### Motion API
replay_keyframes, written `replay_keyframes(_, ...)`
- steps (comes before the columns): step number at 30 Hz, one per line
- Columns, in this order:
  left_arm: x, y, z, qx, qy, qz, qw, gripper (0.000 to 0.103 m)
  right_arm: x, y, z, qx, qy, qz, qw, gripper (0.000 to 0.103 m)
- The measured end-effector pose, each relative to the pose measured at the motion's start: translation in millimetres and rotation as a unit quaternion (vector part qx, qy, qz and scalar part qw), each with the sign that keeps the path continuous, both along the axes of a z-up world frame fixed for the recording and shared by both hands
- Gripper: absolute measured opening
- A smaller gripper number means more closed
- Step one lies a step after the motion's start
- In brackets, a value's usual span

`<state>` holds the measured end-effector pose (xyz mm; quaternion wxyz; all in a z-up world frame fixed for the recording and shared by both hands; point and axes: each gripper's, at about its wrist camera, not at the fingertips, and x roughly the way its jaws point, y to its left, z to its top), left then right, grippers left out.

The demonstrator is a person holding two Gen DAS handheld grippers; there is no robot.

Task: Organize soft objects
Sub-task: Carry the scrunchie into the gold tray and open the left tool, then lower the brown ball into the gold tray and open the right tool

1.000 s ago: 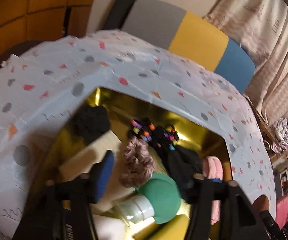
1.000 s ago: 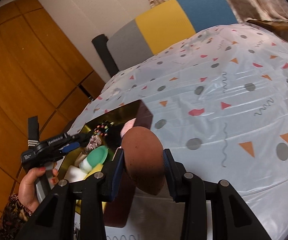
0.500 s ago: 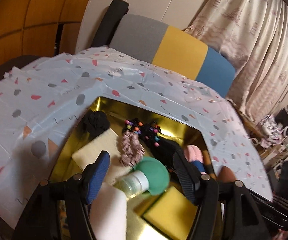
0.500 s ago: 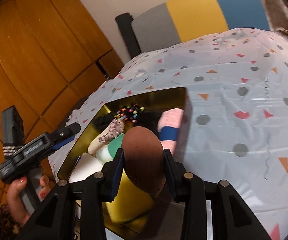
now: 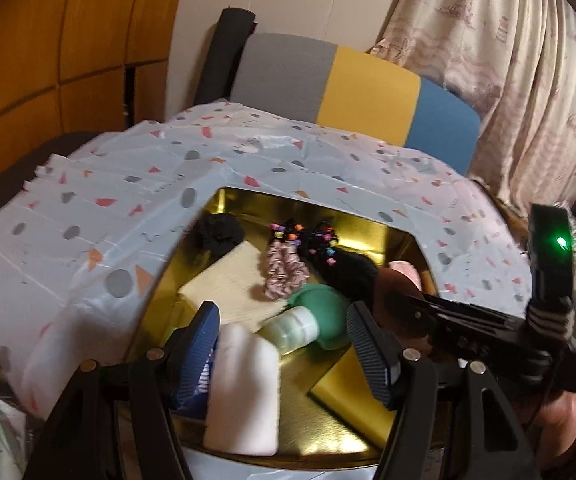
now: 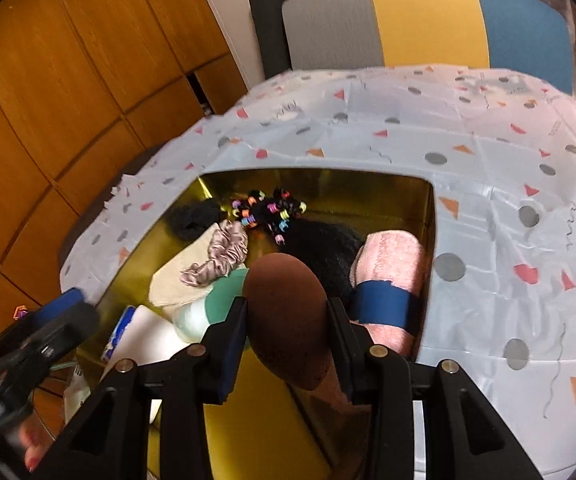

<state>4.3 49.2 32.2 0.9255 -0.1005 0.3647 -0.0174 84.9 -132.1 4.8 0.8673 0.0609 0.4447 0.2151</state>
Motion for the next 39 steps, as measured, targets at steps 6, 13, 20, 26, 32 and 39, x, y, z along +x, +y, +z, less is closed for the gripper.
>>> replay_keyframes(6, -9.1, 2.2, 1.2, 0.015, 0.000, 0.019, 0.9997, 0.067, 23.6, 8.1, -11.3, -0.008, 0.006, -0.020, 1.000, 0.046)
replay_keyframes(13, -11.7, 5.9, -4.3, 0.017, 0.018, 0.043, 0.9988, 0.067, 15.0, 2.9, -4.1, -0.004, -0.007, -0.020, 1.000, 0.068)
replay_keyframes(20, -15.3, -3.2, -4.5, 0.035, 0.021, 0.042, 0.9983, 0.067, -8.2, -6.1, 6.3, -0.016, -0.035, -0.033, 0.999, 0.069)
replay_keyframes(26, -20.3, -9.5, -4.4, 0.048, 0.020, 0.038, 0.9979, 0.067, -16.9, -1.0, 6.1, -0.049, -0.043, -0.027, 0.998, 0.069)
replay_keyframes(32, -21.1, -10.3, -5.6, 0.058, 0.023, 0.041, 0.9972, 0.067, -32.1, 9.5, 12.6, -0.087, -0.066, -0.018, 0.994, 0.069)
replay_keyframes(39, -23.3, -10.5, -8.4, 0.067, 0.030, 0.047, 0.9962, 0.067, -43.1, 11.5, 14.1, -0.098, -0.069, -0.026, 0.992, 0.069)
